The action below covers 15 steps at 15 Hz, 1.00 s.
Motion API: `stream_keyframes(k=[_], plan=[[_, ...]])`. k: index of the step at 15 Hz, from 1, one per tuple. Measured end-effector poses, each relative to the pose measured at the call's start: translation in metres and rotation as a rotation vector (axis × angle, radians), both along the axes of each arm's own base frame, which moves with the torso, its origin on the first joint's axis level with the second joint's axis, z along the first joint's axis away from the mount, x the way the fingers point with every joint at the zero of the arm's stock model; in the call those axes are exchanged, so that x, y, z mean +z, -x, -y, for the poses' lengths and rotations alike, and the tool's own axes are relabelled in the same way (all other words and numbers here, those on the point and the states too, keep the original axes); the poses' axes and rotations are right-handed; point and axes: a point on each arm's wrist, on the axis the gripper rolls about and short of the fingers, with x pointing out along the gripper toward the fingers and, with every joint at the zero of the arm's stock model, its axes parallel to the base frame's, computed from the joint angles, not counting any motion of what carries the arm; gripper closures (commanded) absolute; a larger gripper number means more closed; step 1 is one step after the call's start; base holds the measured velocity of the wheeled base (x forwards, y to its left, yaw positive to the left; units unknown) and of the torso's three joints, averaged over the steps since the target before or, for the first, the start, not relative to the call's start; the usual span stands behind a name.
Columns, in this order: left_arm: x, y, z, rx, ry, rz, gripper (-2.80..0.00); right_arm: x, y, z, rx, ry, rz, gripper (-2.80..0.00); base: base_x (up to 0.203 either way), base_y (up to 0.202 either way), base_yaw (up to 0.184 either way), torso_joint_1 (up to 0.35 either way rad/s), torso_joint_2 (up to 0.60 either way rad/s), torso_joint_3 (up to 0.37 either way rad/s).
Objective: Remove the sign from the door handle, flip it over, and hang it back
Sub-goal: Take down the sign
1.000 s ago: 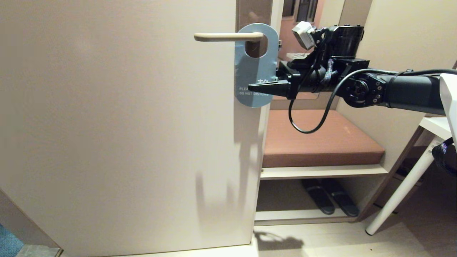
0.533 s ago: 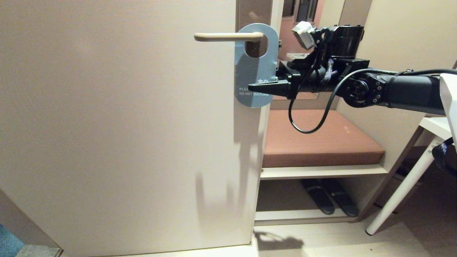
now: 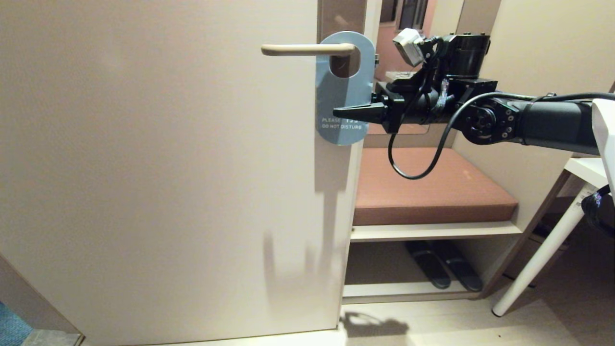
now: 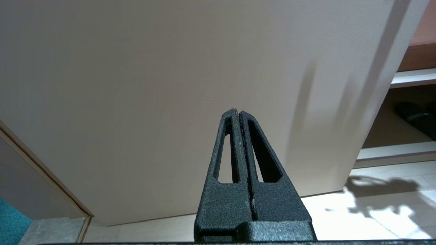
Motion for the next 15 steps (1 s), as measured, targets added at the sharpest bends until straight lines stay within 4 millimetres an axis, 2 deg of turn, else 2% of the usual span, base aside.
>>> stream_keyframes(k=[15], plan=[[0.0,0.0,0.0,0.0,0.0,0.0,0.0,0.0003,0.0001,0.0,-0.012,0.0,0.003,0.0,0.0,0.0,0.0,0.0,0.0,0.0]])
